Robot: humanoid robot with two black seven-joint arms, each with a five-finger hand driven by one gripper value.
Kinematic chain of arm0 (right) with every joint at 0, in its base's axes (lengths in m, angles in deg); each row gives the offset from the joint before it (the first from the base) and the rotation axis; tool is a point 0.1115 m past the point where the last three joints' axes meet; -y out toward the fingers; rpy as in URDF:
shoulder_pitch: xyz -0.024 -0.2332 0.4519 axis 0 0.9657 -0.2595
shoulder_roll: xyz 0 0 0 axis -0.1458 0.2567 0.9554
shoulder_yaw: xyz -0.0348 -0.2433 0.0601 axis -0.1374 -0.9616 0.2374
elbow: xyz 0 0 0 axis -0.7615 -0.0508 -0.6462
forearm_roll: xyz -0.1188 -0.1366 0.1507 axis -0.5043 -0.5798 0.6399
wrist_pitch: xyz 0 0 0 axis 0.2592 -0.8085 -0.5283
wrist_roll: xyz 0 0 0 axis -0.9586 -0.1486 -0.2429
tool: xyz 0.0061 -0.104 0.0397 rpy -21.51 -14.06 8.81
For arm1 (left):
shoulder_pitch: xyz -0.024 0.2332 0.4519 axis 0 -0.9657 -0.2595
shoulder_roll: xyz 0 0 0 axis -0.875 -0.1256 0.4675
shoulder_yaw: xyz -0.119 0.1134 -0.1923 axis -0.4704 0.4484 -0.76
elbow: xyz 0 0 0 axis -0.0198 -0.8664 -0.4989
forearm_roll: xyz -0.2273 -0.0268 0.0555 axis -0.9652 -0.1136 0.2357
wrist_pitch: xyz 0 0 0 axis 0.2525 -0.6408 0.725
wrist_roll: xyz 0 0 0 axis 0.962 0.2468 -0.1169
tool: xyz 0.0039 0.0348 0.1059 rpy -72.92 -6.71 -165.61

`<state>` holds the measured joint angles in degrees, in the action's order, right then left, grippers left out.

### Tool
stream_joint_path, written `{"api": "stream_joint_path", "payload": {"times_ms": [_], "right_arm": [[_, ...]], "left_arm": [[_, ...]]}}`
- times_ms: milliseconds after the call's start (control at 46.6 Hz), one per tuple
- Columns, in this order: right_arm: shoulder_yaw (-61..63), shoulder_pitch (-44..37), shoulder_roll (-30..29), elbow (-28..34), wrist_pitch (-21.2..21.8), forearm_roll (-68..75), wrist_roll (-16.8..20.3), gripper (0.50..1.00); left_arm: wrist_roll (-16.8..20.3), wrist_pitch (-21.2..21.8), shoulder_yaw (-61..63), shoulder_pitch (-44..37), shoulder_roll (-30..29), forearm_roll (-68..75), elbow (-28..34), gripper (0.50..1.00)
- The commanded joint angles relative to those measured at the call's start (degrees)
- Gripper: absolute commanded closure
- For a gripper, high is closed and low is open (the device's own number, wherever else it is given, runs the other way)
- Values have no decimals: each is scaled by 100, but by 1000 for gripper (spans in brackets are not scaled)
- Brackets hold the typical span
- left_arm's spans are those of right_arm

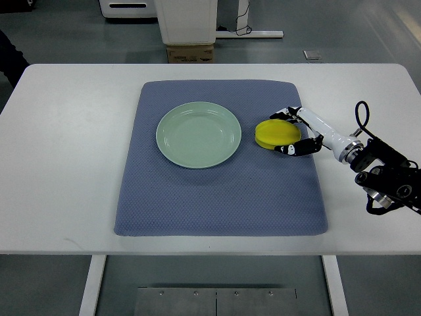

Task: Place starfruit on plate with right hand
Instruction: 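Close the right hand fingers to grasp the starfruit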

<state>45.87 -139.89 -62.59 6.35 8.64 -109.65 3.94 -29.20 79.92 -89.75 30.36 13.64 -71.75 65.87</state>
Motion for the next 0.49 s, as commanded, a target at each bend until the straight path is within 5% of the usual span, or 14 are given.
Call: {"api": "stream_joint_path", "payload": {"times_ms": [0, 193, 472], "right_arm": [[0, 9, -1, -2, 1, 9, 0, 787], [0, 9, -1, 7, 1, 0, -9, 1000], [18, -27, 8, -20, 1, 17, -53, 1000]], "left_arm": [[0, 2, 1, 0, 0, 9, -6, 500], [0, 2, 1, 0, 0, 0, 2, 500], [0, 2, 1, 0, 0, 0, 2, 500]]}}
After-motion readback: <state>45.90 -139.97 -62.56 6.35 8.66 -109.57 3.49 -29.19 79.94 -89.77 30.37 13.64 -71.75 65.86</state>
